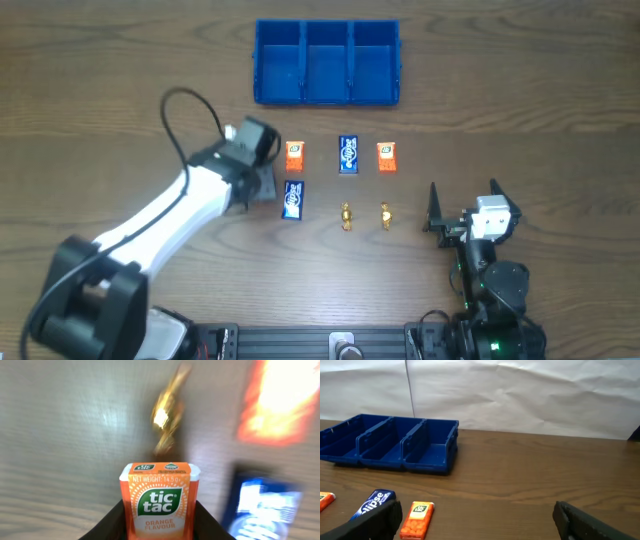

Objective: Sort Candies Into Trays

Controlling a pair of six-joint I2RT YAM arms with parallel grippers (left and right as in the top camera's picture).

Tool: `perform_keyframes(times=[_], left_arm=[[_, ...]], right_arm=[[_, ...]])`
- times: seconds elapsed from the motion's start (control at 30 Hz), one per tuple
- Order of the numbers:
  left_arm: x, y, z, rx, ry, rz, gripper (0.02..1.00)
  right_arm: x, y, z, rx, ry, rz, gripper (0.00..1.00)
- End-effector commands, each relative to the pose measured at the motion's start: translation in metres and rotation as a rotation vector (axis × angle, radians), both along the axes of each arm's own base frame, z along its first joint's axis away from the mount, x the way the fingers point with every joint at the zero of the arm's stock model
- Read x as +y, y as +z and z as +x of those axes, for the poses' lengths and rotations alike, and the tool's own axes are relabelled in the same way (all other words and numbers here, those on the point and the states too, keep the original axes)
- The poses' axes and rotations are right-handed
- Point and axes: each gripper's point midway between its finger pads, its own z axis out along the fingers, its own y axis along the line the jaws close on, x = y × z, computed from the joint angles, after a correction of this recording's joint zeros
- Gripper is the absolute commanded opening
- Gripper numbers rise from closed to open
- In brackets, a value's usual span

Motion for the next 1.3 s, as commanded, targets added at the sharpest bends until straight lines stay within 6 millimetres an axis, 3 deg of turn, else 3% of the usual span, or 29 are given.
perform_keyframes(times=[0.03, 0.13, 0.23, 0.33, 0.37, 0.47, 0.7, 0.8, 0.93, 0.97, 1.07, 1.13, 1.3], left_arm=[[-0.006, 0.134, 0.078, -0.298, 0.075, -0.019, 0.279], [-0.013, 0.18, 0.117, -0.342, 0.058, -0.014, 0.283], [-0.024, 0.2, 0.153, -0.357, 0.036, -0.002, 0.292], [-0.035, 0.198, 0.187, -0.352, 0.031, 0.006, 0.294], [-0.038, 0.19, 0.204, -0.339, 0.031, 0.014, 0.297], [-0.041, 0.165, 0.223, -0.301, 0.018, 0.031, 0.286], [-0.048, 0.102, 0.246, -0.219, -0.028, 0.035, 0.294], [-0.049, 0.089, 0.255, -0.225, -0.04, 0.039, 0.297], [-0.049, 0.086, 0.258, -0.229, -0.057, 0.047, 0.316], [-0.049, 0.086, 0.258, -0.229, -0.061, 0.049, 0.354], [-0.047, 0.086, 0.258, -0.232, -0.057, 0.056, 0.654], [-0.047, 0.087, 0.259, -0.234, -0.056, 0.058, 0.774], [-0.047, 0.099, 0.242, -0.239, -0.029, 0.052, 0.827]], right_arm=[[0.001, 0.0, 0.0, -0.003, 0.007, -0.008, 0.998], [0.002, 0.0, 0.0, -0.003, 0.007, -0.008, 0.998], [0.002, 0.0, 0.0, -0.003, 0.007, -0.008, 0.998], [0.001, 0.0, 0.0, -0.003, 0.007, -0.008, 0.998], [0.001, 0.0, 0.0, -0.003, 0.007, -0.008, 0.998], [0.002, 0.0, 0.0, -0.003, 0.007, -0.008, 0.998], [0.002, 0.0, 0.0, -0.003, 0.007, -0.008, 0.998], [0.001, 0.0, 0.0, -0.003, 0.007, -0.008, 0.998], [0.001, 0.0, 0.0, -0.003, 0.007, -0.008, 0.998], [0.001, 0.0, 0.0, -0.003, 0.007, -0.008, 0.998], [0.001, 0.0, 0.0, -0.003, 0.007, -0.008, 0.998], [0.002, 0.0, 0.0, -0.003, 0.007, -0.008, 0.998], [0.001, 0.0, 0.0, -0.003, 0.007, -0.008, 0.998]])
